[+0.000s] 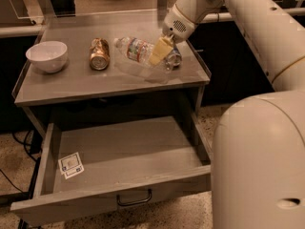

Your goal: Pick water bottle from top drawer and place on counter

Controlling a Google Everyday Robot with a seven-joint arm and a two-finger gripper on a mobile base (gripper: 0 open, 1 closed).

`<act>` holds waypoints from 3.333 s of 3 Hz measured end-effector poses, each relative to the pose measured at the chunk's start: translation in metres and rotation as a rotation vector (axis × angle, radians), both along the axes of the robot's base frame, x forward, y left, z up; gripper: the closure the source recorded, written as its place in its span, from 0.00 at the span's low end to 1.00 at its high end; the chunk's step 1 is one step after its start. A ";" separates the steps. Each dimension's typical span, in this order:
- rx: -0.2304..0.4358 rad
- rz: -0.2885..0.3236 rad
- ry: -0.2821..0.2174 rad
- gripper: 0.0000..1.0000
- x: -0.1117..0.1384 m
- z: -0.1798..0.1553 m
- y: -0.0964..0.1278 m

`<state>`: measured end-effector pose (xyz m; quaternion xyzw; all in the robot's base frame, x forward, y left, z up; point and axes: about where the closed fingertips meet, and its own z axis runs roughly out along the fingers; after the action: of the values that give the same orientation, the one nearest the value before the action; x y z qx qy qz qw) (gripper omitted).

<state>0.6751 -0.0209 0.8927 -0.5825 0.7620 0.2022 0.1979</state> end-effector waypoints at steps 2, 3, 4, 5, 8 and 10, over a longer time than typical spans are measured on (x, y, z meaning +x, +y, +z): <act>-0.020 -0.007 0.023 1.00 0.020 -0.010 0.012; -0.024 -0.019 0.043 1.00 0.029 -0.019 0.013; -0.028 -0.030 0.063 1.00 0.036 -0.030 0.012; -0.024 -0.041 0.079 1.00 0.041 -0.038 0.010; 0.035 -0.001 0.100 1.00 0.043 -0.044 0.019; 0.035 -0.001 0.100 0.58 0.043 -0.044 0.019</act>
Offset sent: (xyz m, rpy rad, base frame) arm 0.0293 0.0096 -0.0134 -0.0448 0.0624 -0.0058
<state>0.7183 -0.0021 0.8490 -0.5677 0.7675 0.2444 0.1700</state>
